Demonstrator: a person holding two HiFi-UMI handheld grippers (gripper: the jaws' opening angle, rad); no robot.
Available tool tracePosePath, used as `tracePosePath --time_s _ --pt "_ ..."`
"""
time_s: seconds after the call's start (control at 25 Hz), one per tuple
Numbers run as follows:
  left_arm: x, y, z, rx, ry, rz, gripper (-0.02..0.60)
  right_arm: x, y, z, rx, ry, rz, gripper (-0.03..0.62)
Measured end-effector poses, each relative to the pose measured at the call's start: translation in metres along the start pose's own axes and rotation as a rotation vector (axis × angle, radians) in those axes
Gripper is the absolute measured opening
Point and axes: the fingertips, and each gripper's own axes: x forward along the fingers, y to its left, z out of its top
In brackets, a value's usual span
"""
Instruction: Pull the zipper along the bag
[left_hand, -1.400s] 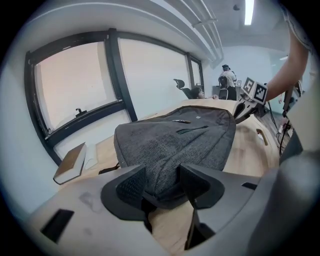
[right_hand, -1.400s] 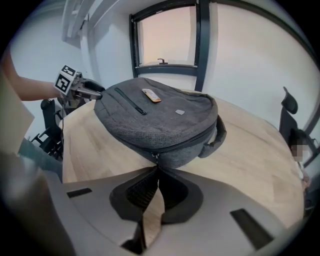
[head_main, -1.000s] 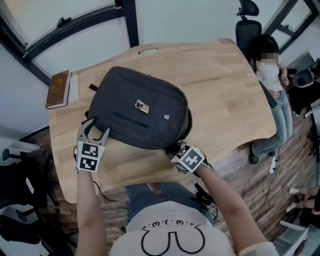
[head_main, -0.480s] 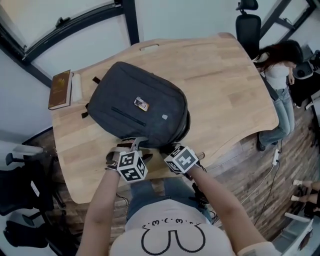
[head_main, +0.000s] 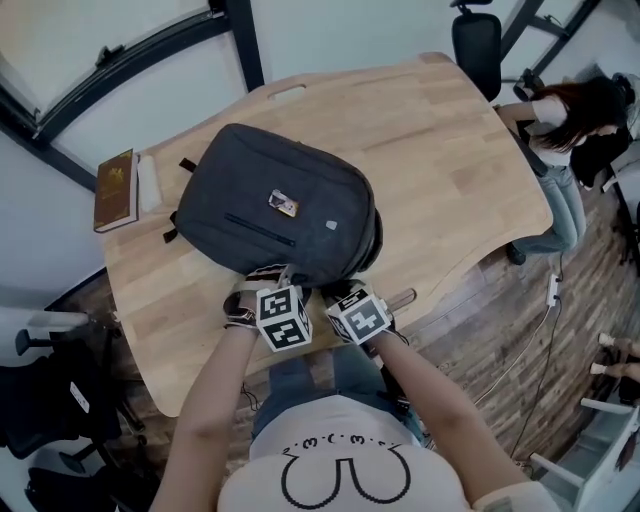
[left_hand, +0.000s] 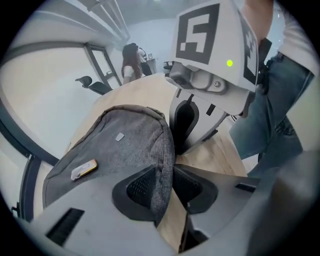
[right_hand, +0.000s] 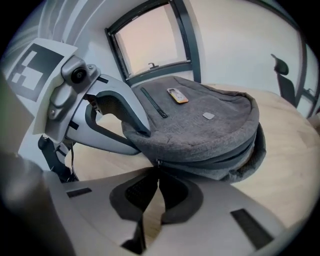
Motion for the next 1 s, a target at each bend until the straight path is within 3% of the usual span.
tracePosePath --time_s 0.28,0.4,0.6,1.0 --pt "0.000 0.000 0.001 -0.018 -0.004 -0.006 0.101 0.002 -0.002 0.005 0.193 -0.085 -0.051 0.061" --pt "0.000 0.000 0.000 -0.022 -0.004 -0.022 0.100 -0.002 -0.003 0.004 0.219 -0.100 -0.053 0.058" --pt "-0.007 -0.002 -0.003 -0.018 -0.036 -0.072 0.098 -0.021 -0.007 -0.004 0.129 -0.029 -0.055 0.058" --pt "-0.035 -0.023 -0.037 0.150 -0.054 -0.074 0.084 -0.054 -0.043 -0.017 -0.043 0.081 -0.076 0.065"
